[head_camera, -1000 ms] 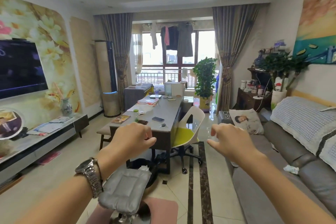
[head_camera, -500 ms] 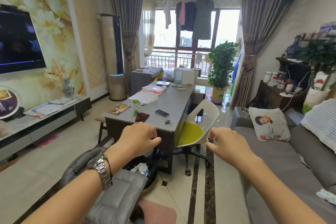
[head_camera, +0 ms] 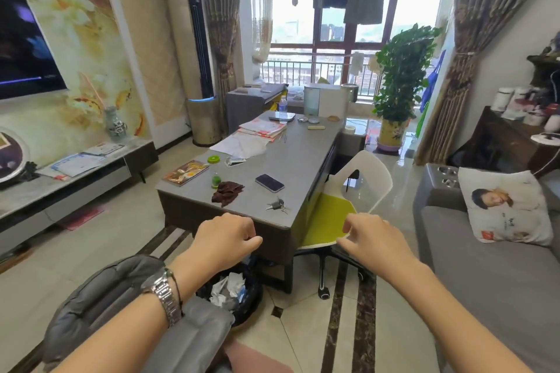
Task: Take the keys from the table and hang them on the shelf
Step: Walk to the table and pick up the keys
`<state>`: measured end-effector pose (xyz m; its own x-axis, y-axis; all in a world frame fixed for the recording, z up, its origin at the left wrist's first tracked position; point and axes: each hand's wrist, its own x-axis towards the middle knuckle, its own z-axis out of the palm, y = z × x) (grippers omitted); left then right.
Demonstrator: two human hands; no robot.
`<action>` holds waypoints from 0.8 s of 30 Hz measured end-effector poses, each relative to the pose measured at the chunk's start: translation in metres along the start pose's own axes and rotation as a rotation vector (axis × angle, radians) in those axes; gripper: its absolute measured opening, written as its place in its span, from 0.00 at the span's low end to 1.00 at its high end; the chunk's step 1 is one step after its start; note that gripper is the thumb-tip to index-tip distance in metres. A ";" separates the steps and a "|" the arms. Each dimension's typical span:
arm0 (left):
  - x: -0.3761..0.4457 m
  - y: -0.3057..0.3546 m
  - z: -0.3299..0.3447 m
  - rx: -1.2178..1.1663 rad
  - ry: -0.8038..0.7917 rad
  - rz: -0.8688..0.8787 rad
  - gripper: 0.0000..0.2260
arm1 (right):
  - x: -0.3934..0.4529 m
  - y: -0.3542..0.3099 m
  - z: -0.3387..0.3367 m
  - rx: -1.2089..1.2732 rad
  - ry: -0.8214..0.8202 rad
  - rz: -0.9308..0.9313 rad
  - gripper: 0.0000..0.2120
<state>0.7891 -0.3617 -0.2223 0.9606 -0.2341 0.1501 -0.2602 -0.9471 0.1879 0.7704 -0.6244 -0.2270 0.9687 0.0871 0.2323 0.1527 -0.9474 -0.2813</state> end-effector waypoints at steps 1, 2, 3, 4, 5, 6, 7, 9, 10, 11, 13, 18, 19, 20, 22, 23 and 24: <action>0.015 0.001 0.007 -0.001 -0.009 -0.016 0.12 | 0.018 0.010 0.005 0.000 -0.016 -0.004 0.09; 0.029 0.002 0.013 -0.006 -0.021 -0.030 0.13 | 0.035 0.017 0.010 0.000 -0.033 -0.009 0.09; 0.040 0.001 0.019 -0.013 -0.031 -0.043 0.12 | 0.052 0.023 0.014 0.003 -0.047 -0.014 0.09; 0.051 0.000 0.025 -0.020 -0.042 -0.058 0.12 | 0.068 0.028 0.019 0.012 -0.062 -0.017 0.09; 0.060 -0.003 0.030 -0.024 -0.052 -0.071 0.12 | 0.083 0.031 0.023 0.024 -0.079 -0.018 0.09; 0.068 -0.007 0.035 -0.027 -0.059 -0.082 0.12 | 0.098 0.033 0.029 0.034 -0.095 -0.023 0.09; 0.077 -0.012 0.041 -0.026 -0.062 -0.093 0.12 | 0.111 0.034 0.036 0.041 -0.109 -0.030 0.09; 0.094 -0.023 0.053 -0.018 -0.061 -0.108 0.11 | 0.136 0.034 0.055 0.058 -0.134 -0.041 0.08; 0.104 -0.029 0.060 -0.020 -0.060 -0.113 0.11 | 0.147 0.034 0.065 0.074 -0.148 -0.042 0.09; 0.114 -0.036 0.068 -0.028 -0.060 -0.117 0.11 | 0.159 0.033 0.076 0.092 -0.163 -0.039 0.08; 0.138 -0.051 0.085 -0.060 -0.070 -0.120 0.10 | 0.183 0.031 0.100 0.116 -0.196 -0.017 0.08; 0.210 -0.096 0.142 -0.145 -0.046 -0.109 0.09 | 0.248 0.025 0.170 0.170 -0.240 0.083 0.07; 0.224 -0.105 0.155 -0.153 -0.042 -0.096 0.09 | 0.261 0.025 0.184 0.177 -0.240 0.109 0.07; 0.238 -0.113 0.168 -0.168 -0.039 -0.088 0.09 | 0.273 0.025 0.197 0.182 -0.243 0.134 0.07; 0.261 -0.125 0.194 -0.211 -0.041 -0.076 0.09 | 0.293 0.027 0.224 0.197 -0.256 0.184 0.08; 0.270 -0.130 0.207 -0.228 -0.047 -0.072 0.09 | 0.303 0.027 0.237 0.209 -0.266 0.205 0.08; 0.278 -0.134 0.219 -0.242 -0.058 -0.069 0.09 | 0.311 0.028 0.249 0.222 -0.277 0.227 0.09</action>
<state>1.1120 -0.3480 -0.4183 0.9791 -0.1895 0.0742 -0.2029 -0.8828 0.4237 1.1249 -0.5472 -0.3941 0.9939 -0.0076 -0.1096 -0.0615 -0.8652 -0.4977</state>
